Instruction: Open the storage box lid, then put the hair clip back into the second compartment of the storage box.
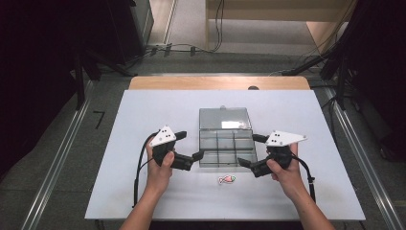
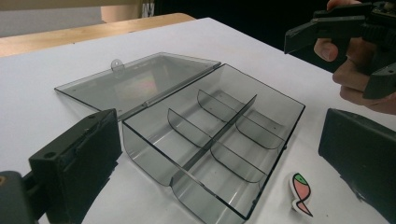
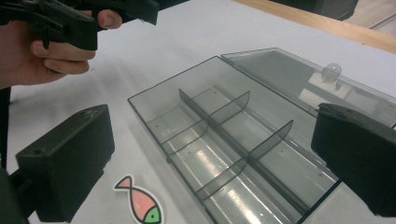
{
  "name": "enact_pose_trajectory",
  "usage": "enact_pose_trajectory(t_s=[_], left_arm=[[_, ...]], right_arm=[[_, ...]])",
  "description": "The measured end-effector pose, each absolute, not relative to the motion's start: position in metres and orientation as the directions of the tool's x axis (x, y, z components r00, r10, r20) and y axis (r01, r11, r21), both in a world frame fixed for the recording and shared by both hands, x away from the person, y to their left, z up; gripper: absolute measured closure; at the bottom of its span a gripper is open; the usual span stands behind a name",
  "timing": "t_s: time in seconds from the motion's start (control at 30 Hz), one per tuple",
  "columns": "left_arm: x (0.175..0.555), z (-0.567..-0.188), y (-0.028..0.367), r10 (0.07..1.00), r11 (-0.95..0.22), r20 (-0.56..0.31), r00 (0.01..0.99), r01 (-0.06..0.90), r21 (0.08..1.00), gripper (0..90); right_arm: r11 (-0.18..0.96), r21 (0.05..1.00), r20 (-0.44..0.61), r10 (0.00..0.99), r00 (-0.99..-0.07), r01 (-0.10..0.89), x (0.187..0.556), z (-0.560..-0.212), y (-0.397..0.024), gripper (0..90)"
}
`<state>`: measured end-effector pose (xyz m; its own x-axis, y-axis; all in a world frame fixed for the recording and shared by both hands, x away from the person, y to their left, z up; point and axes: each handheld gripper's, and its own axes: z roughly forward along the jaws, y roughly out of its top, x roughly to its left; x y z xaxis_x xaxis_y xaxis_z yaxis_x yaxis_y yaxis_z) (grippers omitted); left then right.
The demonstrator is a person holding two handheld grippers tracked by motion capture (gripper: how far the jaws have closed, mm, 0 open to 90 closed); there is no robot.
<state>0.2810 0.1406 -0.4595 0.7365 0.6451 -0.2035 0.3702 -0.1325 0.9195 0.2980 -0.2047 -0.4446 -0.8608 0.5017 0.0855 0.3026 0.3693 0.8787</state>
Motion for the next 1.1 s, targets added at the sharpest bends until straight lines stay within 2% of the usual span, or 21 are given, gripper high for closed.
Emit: enact_pose_trajectory(t_s=[0.5,0.9,1.1], left_arm=[[0.259,-0.469,0.157,0.641,-0.108,-0.204,0.74,0.35,0.93,0.0],[0.238,-0.479,0.175,0.668,-0.108,-0.201,0.716,0.361,0.926,0.0],[0.229,-0.482,0.186,0.69,-0.107,-0.189,0.699,0.357,0.928,0.0]], right_arm=[[0.411,0.862,0.087,0.457,-0.885,0.297,0.282,-0.447,-0.195,0.0],[0.446,0.853,0.088,0.389,-0.917,0.271,0.275,-0.446,-0.184,3.7],[0.463,0.849,0.091,0.349,-0.933,0.256,0.272,-0.448,-0.179,17.1]])
